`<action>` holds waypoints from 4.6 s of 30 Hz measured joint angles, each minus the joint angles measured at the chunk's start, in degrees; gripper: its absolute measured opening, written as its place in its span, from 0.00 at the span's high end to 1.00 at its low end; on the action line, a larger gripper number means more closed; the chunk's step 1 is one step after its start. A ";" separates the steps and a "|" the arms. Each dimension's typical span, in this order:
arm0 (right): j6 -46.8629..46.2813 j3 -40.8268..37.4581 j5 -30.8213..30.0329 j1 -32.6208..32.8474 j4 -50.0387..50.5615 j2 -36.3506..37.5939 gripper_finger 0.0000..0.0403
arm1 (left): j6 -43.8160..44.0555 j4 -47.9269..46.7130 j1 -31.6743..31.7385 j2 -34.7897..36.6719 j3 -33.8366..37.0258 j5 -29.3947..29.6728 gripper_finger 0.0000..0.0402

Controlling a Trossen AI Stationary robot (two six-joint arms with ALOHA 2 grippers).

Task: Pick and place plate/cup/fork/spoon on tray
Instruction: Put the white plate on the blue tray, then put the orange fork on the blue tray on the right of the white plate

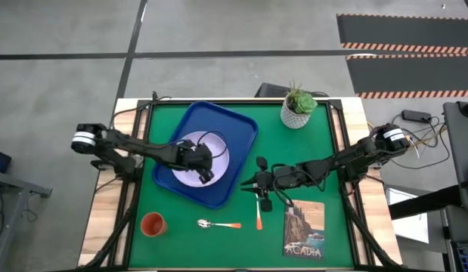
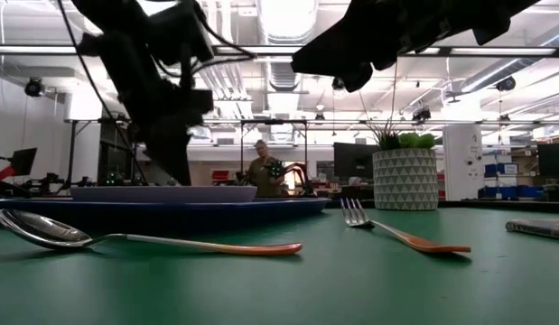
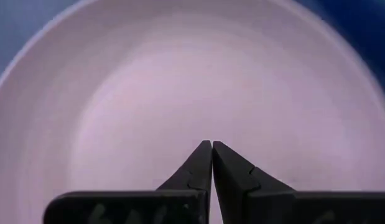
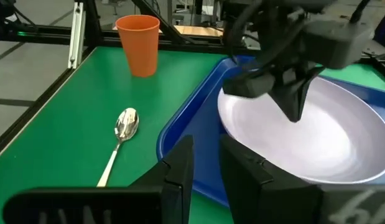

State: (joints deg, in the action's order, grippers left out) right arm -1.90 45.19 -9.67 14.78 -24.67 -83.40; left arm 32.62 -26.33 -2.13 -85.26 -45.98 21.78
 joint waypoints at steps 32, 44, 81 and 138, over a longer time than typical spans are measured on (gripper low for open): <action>2.27 0.00 0.13 -0.04 0.95 -0.04 0.83 | 7.59 0.35 -2.27 0.31 -0.99 -2.54 1.00; -10.53 0.06 1.60 -0.04 7.28 0.44 0.83 | 4.59 8.44 -9.13 6.30 0.59 13.74 1.00; -57.98 39.97 2.37 5.20 76.44 -17.86 0.83 | -30.86 14.73 -12.85 24.45 1.39 16.00 1.00; -73.84 42.19 0.52 5.44 77.15 -31.98 0.73 | -34.42 15.13 -12.85 24.56 1.34 16.00 1.00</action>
State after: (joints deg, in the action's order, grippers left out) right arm -75.73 87.38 -9.15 20.23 52.48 -115.37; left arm -1.80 -11.20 -14.98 -60.71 -44.64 37.78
